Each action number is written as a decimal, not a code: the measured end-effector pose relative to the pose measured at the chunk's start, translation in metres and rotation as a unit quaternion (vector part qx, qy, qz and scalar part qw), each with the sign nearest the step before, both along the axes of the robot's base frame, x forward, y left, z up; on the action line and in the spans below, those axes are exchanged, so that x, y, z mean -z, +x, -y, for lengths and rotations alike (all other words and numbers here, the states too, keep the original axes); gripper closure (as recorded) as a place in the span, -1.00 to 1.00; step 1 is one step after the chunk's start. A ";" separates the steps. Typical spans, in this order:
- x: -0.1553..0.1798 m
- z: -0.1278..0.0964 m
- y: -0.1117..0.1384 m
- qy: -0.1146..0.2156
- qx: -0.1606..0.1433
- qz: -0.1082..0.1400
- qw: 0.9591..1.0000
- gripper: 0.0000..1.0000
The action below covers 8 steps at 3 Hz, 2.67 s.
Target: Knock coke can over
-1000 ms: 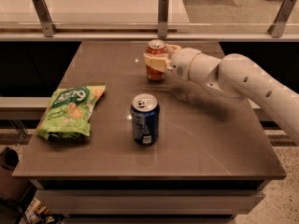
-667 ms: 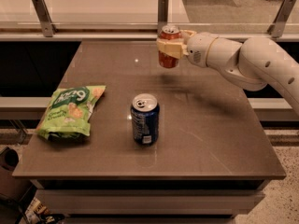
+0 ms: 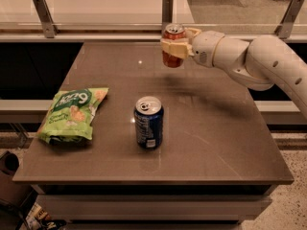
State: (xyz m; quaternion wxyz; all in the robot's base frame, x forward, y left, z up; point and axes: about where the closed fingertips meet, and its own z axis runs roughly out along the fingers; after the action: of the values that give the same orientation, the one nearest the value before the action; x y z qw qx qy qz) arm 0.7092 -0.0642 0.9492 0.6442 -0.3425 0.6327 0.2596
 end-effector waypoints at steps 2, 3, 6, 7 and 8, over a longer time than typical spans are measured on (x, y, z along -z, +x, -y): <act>-0.017 0.005 0.005 -0.034 -0.046 0.085 0.995 1.00; -0.017 0.005 0.005 -0.034 -0.046 0.085 0.995 1.00; -0.047 0.000 -0.004 -0.089 -0.073 0.210 0.971 1.00; -0.055 0.000 -0.013 -0.113 -0.079 0.281 0.950 1.00; -0.059 0.002 -0.023 -0.142 -0.067 0.341 0.927 1.00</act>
Offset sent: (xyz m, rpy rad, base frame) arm 0.0091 -0.0154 0.0224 -0.1090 -0.2604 0.1219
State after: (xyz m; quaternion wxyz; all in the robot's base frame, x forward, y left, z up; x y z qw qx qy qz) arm 0.6860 -0.0666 1.0079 0.7466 -0.5404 0.3804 0.0769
